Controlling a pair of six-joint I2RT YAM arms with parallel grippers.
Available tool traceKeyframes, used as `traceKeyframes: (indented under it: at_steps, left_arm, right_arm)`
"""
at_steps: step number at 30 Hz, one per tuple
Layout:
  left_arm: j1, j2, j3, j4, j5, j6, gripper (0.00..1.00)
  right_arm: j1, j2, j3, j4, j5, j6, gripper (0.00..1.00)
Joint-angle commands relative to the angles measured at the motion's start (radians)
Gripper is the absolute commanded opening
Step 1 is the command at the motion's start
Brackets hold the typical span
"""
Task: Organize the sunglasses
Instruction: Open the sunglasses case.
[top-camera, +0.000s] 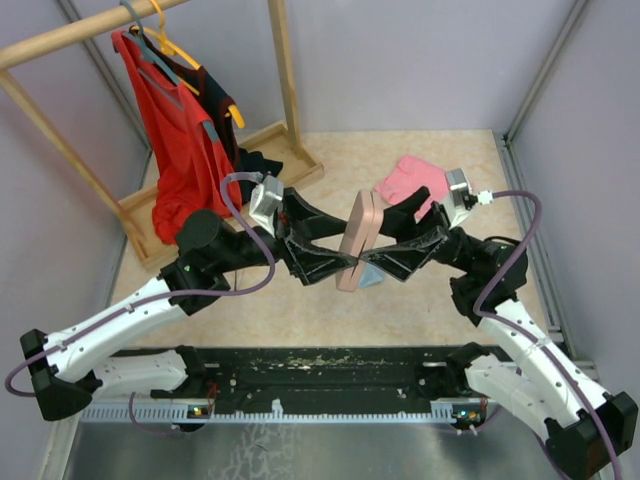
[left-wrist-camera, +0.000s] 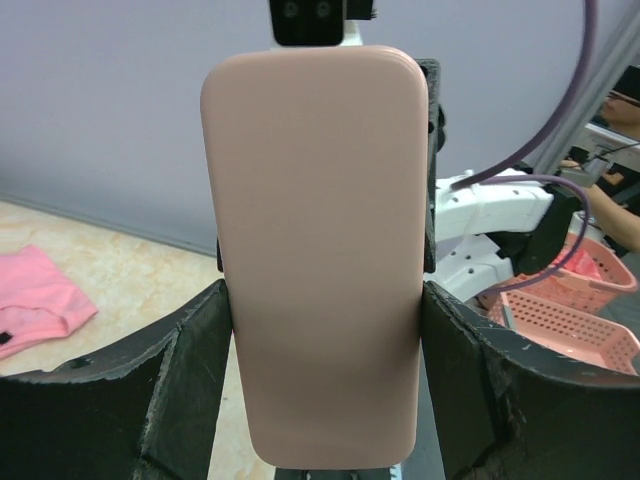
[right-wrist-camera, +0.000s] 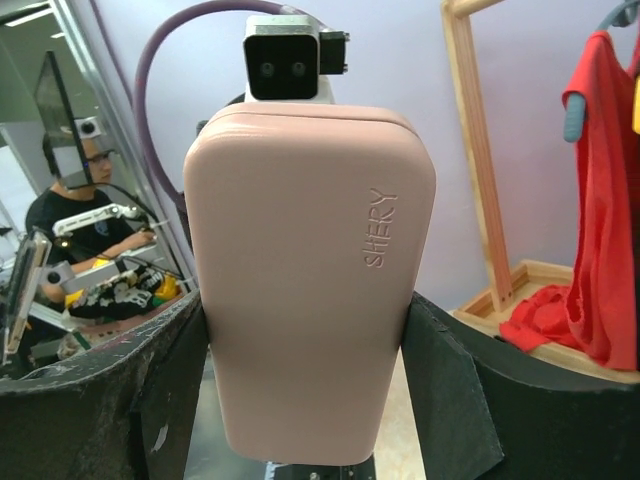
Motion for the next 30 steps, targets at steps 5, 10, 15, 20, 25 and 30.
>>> traceKeyframes:
  at_steps: [5, 10, 15, 20, 25, 30]
  left_arm:
    - [0.000, -0.003, 0.055, -0.141, -0.394, 0.207, 0.01]
    - [0.000, 0.058, 0.078, -0.208, -0.552, 0.310, 0.01]
    - [0.000, 0.127, 0.105, -0.243, -0.616, 0.354, 0.01]
    - [-0.003, 0.161, 0.108, -0.260, -0.632, 0.368, 0.01]
    - [-0.002, 0.123, 0.090, -0.253, -0.632, 0.360, 0.01]
    - [0.001, 0.028, 0.037, -0.232, -0.568, 0.295, 0.01]
  right_arm:
    - [0.011, -0.051, 0.101, -0.532, 0.259, -0.332, 0.50]
    - [0.011, -0.056, 0.120, -0.759, 0.535, -0.421, 0.48]
    - [0.011, -0.020, 0.149, -0.851, 0.596, -0.436, 0.57]
    - [0.011, -0.026, 0.158, -0.898, 0.605, -0.456, 0.82]
    - [0.011, -0.087, 0.170, -0.918, 0.583, -0.523, 0.89]
    - [0.011, -0.228, 0.143, -0.872, 0.572, -0.592, 0.89]
